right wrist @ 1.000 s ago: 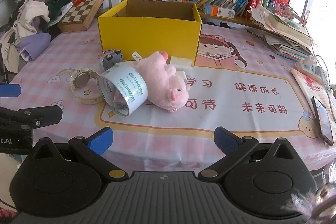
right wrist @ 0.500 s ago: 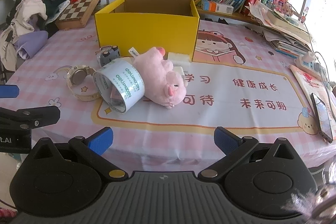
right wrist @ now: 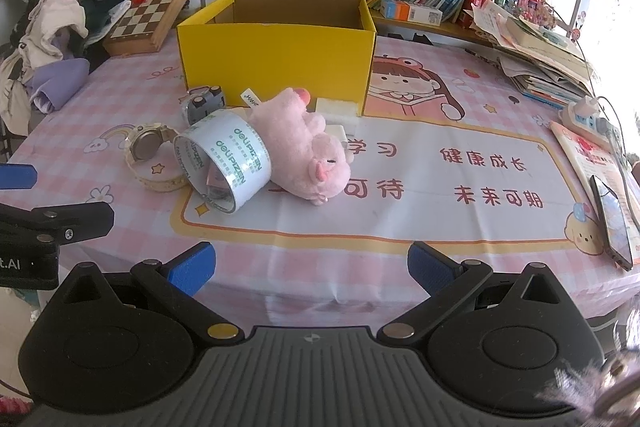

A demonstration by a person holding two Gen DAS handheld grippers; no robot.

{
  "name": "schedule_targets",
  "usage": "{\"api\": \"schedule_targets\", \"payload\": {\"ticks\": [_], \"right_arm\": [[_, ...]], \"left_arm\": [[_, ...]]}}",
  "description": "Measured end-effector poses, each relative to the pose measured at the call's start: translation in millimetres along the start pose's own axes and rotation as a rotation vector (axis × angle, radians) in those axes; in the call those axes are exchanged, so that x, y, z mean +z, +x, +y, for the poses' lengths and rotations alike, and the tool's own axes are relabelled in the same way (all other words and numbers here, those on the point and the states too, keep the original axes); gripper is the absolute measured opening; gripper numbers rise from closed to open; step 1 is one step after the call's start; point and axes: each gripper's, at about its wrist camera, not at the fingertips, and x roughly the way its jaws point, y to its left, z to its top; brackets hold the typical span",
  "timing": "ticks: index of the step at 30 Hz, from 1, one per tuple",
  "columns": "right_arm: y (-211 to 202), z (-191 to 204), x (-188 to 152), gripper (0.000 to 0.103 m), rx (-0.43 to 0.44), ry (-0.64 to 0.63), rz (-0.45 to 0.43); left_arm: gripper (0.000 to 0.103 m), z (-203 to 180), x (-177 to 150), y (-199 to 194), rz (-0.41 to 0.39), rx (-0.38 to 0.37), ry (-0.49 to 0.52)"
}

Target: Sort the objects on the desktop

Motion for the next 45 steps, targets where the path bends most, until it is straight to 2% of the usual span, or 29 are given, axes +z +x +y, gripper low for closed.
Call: {"api": "schedule_targets", "payload": {"ticks": [15, 30, 45], "right_arm": [[0.1, 1.7, -1.6, 0.103, -0.002, -0.002, -0.001], [-0.2, 14.6, -2.3, 0.103, 0.007, -0.008, -0.020], [3.2, 6.5, 3.8, 0.103, 0.007, -0.001, -0.015]], "left_arm": [[0.103, -0.7, -0.2, 2.7, 0.014, 0.003, 0.005], [0.103, -1.2, -1.8, 4.8, 0.014, -0.027, 0.006], [0.103, 5.0, 1.5, 11.3, 0.025, -0.033, -0.014]]}}
